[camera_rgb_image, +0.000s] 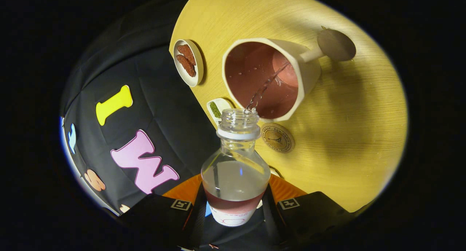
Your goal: Take the bottle from table, then pour the juice into the cup, finally place the bottle on the coaster
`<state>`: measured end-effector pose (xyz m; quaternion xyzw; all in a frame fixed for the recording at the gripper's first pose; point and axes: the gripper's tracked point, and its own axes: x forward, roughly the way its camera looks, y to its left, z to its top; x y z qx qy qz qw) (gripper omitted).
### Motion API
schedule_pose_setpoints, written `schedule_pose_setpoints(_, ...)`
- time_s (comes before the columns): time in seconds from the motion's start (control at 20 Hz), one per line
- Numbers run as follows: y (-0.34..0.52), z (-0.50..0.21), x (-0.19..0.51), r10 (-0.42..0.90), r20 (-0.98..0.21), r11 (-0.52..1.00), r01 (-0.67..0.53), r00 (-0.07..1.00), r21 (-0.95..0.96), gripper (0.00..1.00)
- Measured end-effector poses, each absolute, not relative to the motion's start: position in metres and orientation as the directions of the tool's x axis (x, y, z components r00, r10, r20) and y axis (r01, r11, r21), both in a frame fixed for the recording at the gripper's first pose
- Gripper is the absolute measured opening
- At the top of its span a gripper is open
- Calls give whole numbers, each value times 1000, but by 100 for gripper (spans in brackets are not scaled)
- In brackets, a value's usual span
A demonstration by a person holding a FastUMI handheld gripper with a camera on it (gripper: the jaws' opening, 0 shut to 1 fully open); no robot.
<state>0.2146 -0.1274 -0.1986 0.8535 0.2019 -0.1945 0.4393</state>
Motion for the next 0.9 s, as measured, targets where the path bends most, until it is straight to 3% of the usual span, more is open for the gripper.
schedule_pose_setpoints(0.9,-138,-173,214,257,-439,-730,471,861,495,72)
